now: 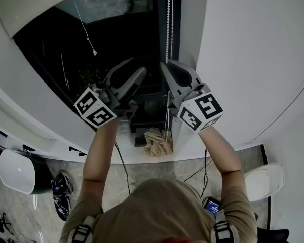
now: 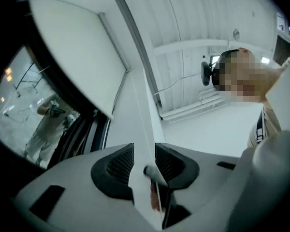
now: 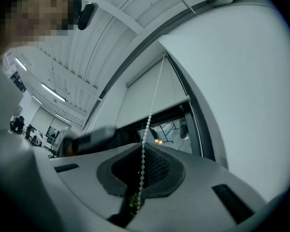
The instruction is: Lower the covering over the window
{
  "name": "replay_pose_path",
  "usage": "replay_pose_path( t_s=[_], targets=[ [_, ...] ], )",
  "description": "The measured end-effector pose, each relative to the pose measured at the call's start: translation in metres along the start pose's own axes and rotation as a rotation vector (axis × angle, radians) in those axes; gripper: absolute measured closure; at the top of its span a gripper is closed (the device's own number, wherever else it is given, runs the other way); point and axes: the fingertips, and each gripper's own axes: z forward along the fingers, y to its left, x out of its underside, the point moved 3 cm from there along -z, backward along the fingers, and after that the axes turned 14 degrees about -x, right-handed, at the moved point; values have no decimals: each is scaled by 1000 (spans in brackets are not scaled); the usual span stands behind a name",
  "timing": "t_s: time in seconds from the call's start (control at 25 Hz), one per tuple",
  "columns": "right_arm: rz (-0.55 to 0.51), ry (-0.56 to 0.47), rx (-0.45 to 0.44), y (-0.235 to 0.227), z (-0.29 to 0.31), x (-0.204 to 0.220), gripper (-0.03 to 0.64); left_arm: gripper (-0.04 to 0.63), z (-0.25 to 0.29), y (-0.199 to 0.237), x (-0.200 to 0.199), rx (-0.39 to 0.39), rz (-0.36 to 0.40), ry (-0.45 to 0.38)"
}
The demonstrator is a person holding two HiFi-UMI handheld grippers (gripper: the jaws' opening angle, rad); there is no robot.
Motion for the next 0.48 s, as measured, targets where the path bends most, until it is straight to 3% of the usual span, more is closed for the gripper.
replay_pose_path(
  t_s=[0.12, 0.28, 0.32, 0.4, 0.48],
  targets=[
    [-3, 14, 4, 4, 2, 5, 604, 465, 62, -18, -52, 35, 183, 76],
    [1, 18, 8, 8, 0, 5, 604, 472, 100, -31, -53, 12, 337, 198],
    [7, 22, 8, 8, -2, 6, 604, 531, 101, -29, -49, -16, 363, 204],
    [17, 43, 4, 10, -5, 10, 604, 545, 98, -24, -43, -44, 366, 187],
    [23, 77, -8, 14, -6, 17, 604, 545, 92, -21, -35, -37, 312, 164]
  ],
)
